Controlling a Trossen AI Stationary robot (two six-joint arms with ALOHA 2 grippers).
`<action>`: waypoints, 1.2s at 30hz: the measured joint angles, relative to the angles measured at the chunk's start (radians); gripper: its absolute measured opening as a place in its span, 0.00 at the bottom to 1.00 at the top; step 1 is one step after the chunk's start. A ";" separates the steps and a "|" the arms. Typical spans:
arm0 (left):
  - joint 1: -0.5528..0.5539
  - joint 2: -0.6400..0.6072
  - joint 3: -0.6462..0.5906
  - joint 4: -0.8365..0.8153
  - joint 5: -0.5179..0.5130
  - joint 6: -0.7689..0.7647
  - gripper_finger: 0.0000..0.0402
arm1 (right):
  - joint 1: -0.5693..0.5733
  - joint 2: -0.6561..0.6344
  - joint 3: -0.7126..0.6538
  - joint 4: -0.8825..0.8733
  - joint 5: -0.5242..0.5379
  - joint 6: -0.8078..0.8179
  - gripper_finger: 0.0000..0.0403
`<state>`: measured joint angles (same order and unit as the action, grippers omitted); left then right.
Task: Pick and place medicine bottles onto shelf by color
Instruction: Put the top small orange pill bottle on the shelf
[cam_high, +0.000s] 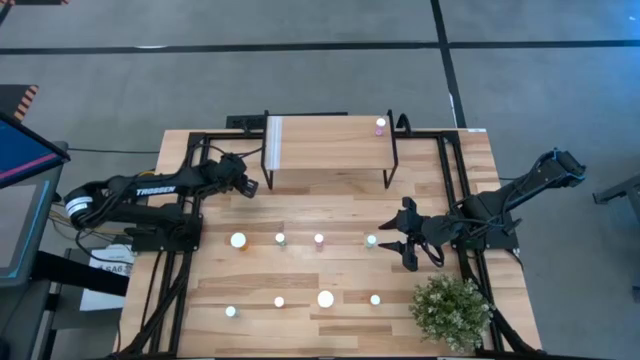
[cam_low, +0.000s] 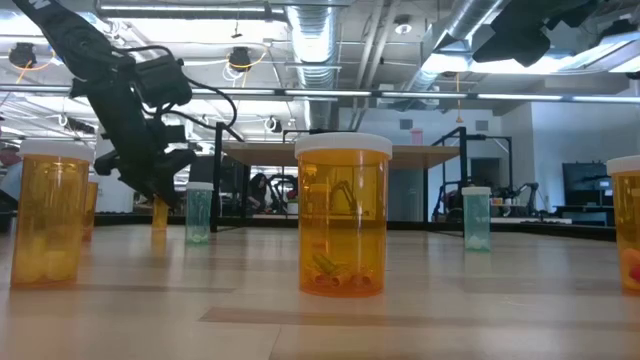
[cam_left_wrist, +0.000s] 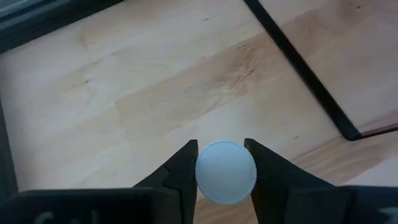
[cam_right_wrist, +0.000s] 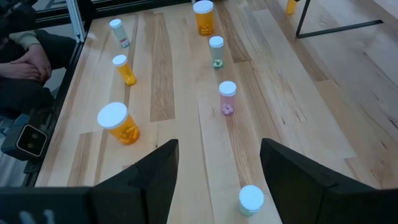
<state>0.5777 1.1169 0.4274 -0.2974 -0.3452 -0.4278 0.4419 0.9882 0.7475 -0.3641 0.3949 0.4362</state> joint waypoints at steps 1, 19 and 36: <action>0.000 -0.008 0.011 -0.016 0.000 0.000 0.24 | 0.000 0.000 0.000 0.000 0.000 0.000 0.62; -0.003 -0.133 0.448 -0.367 -0.033 0.095 0.25 | 0.000 0.000 0.000 0.001 0.000 0.000 0.62; -0.010 0.306 0.927 -0.365 0.054 0.320 0.25 | -0.007 0.000 0.000 0.008 0.000 -0.045 0.62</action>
<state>0.5682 1.4230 1.3548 -0.6626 -0.2912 -0.1076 0.4351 0.9882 0.7475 -0.3561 0.3946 0.3916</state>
